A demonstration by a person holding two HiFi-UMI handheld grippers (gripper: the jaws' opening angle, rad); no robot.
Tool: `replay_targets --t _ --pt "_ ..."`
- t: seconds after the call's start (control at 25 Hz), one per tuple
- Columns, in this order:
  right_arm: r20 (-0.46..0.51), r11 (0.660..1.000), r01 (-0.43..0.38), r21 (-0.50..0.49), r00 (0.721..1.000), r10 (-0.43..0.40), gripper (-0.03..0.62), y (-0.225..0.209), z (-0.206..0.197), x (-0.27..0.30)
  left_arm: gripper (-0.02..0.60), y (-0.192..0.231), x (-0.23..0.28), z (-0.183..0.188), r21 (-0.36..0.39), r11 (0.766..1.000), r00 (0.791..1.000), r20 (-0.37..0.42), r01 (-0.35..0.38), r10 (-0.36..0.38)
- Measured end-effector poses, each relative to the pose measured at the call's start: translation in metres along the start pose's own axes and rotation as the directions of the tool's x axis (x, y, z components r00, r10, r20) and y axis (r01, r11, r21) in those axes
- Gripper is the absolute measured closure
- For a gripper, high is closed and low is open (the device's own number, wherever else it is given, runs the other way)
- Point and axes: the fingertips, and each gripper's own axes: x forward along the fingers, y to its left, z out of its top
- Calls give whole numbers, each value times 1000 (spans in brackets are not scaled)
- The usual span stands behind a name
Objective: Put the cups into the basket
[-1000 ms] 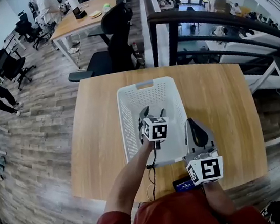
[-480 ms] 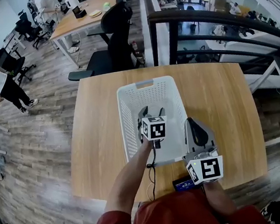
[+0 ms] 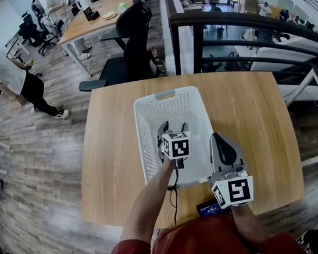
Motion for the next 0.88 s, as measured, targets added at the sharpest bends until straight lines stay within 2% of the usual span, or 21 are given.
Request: replay_targets --t 0.88 --pt "1 1000 -4 4 1000 4 582 3 -2 1 291 2 -2 -1 -21 1000 1000 -5 -9 9"
